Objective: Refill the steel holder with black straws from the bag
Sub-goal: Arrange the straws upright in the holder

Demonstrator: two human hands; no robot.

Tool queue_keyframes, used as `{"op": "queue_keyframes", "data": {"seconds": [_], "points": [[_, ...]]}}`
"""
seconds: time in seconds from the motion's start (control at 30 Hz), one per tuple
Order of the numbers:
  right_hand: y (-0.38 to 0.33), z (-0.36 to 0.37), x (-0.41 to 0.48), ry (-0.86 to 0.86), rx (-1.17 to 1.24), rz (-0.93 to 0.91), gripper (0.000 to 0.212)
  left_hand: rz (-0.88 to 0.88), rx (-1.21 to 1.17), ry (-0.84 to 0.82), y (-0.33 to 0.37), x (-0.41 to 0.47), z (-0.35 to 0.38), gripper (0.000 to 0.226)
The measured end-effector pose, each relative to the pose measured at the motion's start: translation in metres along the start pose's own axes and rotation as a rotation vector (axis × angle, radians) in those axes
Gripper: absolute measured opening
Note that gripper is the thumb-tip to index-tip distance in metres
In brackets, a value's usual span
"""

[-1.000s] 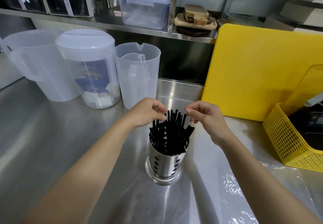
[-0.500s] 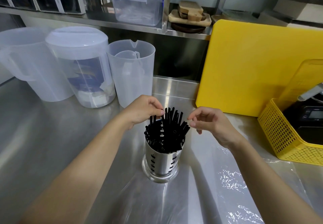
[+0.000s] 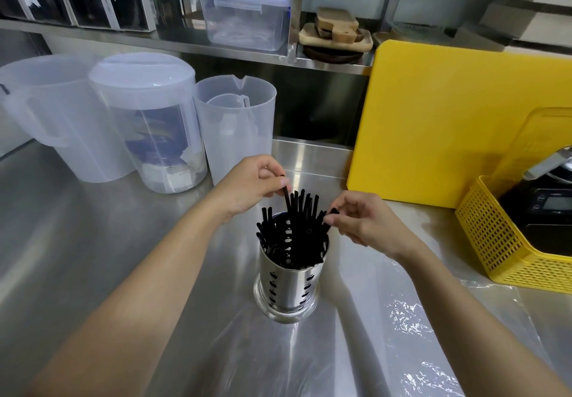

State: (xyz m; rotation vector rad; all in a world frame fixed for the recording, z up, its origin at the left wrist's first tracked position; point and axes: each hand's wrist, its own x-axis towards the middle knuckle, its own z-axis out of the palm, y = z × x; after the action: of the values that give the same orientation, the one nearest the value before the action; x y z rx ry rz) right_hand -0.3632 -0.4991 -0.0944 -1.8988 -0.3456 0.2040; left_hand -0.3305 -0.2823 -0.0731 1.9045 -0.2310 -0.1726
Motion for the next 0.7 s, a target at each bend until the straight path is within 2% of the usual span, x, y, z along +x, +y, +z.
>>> {"op": "queue_keyframes", "data": {"seconds": [0.23, 0.43, 0.53, 0.63, 0.7], "points": [[-0.056, -0.030, 0.001, 0.163, 0.022, -0.150, 0.013, 0.248, -0.130, 0.195, 0.036, -0.006, -0.006, 0.014], [-0.109, -0.055, -0.004, 0.394, 0.041, -0.537, 0.011, 0.421, -0.366, 0.559, 0.068, -0.003, -0.006, 0.018], [-0.119, -0.059, -0.006, 0.546, 0.105, -0.666, 0.010, 0.378, -0.570, 0.652, 0.085, -0.003, -0.007, 0.017], [-0.110, -0.049, -0.008, 0.632, 0.169, -0.663, 0.011, 0.315, -0.824, 0.588, 0.094, -0.006, -0.004, 0.016], [-0.100, -0.037, -0.008, 0.624, 0.225, -0.620, 0.012, 0.244, -0.934, 0.553, 0.095, -0.008, -0.003, 0.020]]}}
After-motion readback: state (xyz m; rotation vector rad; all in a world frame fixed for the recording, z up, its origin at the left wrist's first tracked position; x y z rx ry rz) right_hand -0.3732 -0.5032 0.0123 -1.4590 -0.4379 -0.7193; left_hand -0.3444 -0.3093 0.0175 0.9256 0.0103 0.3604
